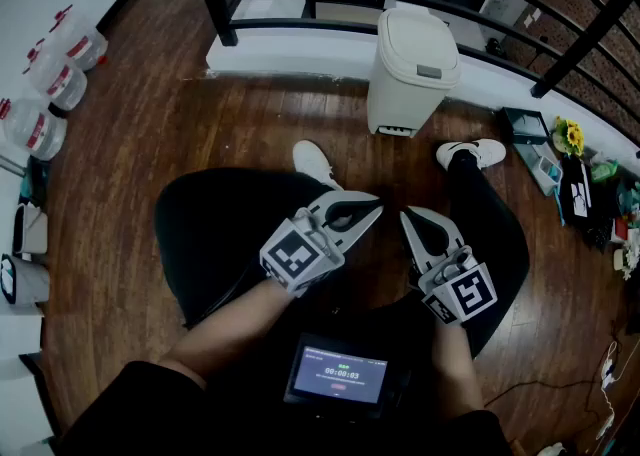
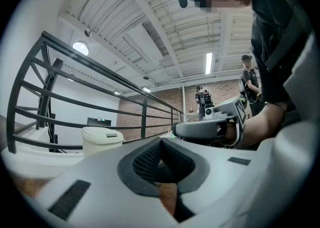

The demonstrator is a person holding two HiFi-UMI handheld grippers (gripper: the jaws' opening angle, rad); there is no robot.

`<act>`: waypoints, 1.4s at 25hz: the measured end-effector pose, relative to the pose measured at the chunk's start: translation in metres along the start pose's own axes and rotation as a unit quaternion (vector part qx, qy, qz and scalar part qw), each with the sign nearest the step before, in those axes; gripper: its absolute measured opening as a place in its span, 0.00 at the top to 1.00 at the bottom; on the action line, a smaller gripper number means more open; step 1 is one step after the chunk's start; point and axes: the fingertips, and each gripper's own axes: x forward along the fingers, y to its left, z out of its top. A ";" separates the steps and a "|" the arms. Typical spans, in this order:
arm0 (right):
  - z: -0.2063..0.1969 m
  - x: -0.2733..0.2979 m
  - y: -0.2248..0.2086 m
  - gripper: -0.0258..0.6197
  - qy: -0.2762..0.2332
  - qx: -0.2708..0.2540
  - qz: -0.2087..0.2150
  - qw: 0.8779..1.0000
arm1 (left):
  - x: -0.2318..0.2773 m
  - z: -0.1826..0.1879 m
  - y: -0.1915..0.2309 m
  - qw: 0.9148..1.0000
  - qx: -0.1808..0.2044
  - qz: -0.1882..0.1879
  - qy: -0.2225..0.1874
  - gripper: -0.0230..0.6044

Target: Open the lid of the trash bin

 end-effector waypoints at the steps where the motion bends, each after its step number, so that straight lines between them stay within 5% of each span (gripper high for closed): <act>1: -0.001 0.002 -0.004 0.93 0.001 0.001 0.000 1.000 | 0.003 -0.001 0.005 1.000 -0.001 0.003 0.001 0.90; 10: 0.005 0.028 -0.054 0.93 0.009 -0.002 0.026 1.000 | 0.047 0.010 0.051 0.999 -0.015 0.050 -0.004 0.90; 24: -0.006 0.070 -0.192 0.93 0.002 0.046 0.045 0.998 | 0.144 0.000 0.118 0.996 -0.016 0.088 0.007 0.90; 35: 0.007 0.102 -0.253 0.93 -0.001 0.006 0.065 0.998 | 0.204 0.001 0.159 0.994 -0.020 0.105 -0.012 0.90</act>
